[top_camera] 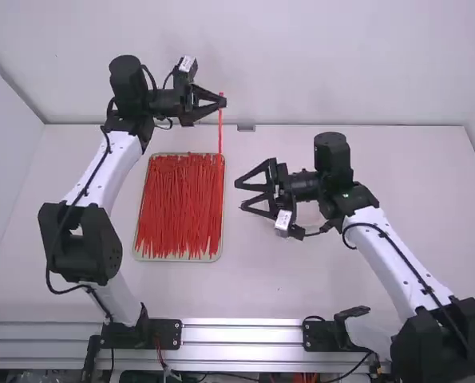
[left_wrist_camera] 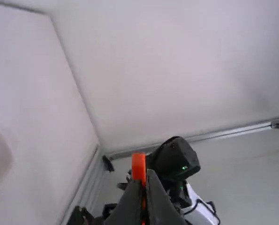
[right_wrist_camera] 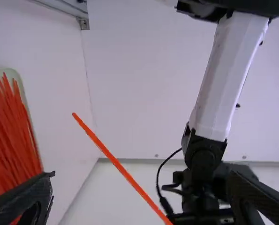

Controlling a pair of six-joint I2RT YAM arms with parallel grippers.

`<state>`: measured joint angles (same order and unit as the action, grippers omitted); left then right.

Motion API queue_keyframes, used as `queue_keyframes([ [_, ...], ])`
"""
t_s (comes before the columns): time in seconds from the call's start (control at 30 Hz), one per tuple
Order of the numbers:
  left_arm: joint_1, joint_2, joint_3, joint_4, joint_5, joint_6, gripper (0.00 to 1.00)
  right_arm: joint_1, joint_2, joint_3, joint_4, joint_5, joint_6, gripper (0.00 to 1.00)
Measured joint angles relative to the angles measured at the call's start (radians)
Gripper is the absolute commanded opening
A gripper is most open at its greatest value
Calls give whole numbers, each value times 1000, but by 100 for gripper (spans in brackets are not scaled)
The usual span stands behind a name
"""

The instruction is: Fasten the cable tie

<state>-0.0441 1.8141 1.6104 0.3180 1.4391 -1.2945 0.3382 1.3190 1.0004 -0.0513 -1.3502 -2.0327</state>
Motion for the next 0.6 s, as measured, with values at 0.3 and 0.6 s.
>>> queue_keyframes([
  [0.3, -27, 0, -14, -45, -29, -34, 2, 43, 0, -18, 95, -1, -18, 83],
  [0.6, -25, 0, -39, -65, -92, -50, 2, 43, 0, -26, 124, 0, -16, 70],
])
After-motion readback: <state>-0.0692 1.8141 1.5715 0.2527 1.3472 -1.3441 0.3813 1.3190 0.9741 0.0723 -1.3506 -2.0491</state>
